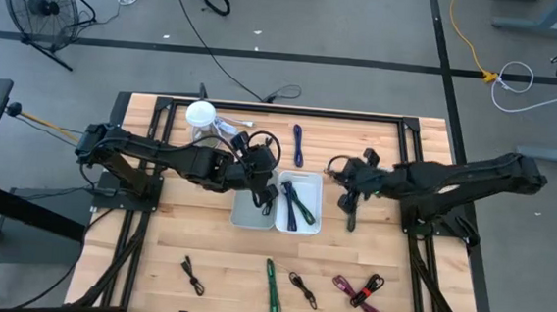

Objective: Pick & Place USB Port
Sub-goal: Put the black charger cable into the gray bin

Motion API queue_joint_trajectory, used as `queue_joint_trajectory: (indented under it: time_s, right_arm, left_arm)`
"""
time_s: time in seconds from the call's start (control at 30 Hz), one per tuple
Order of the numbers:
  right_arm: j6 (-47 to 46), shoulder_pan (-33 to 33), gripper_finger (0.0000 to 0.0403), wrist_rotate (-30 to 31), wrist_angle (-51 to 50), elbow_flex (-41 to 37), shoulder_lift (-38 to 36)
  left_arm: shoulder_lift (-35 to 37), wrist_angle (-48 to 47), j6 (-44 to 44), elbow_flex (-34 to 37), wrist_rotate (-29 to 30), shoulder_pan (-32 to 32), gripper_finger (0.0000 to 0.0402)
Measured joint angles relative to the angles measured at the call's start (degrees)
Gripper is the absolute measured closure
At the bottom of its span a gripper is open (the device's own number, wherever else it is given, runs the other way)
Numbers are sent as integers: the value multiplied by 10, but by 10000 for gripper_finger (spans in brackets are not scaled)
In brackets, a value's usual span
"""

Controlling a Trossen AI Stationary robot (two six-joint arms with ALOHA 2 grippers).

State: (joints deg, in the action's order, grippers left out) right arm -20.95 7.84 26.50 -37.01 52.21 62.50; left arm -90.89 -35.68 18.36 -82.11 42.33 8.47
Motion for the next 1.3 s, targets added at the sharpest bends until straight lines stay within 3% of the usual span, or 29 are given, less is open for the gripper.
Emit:
queue_joint_trajectory:
  time_s: [0.13,0.27,0.47,0.57,0.83,1.17,1.3]
  right_arm:
    - [77,0,385,-8,90,22,-33]
    - [145,0,385,-60,199,22,-59]
    - [205,0,386,-103,276,22,-66]
    - [218,0,386,-129,302,22,-66]
    - [251,1,386,-183,388,22,-61]
    - [263,1,386,-186,430,22,-36]
    - [264,1,387,-186,444,22,-25]
  left_arm:
    - [0,44,-26,0,-2,0,326]
    - [0,119,-68,0,-37,-2,326]
    - [0,265,-129,0,-202,-15,326]
    - [0,309,-143,0,-247,-25,326]
    - [0,356,-140,0,-287,-53,326]
    - [0,383,-148,0,-330,-52,325]
    - [0,383,-148,0,-334,-52,303]
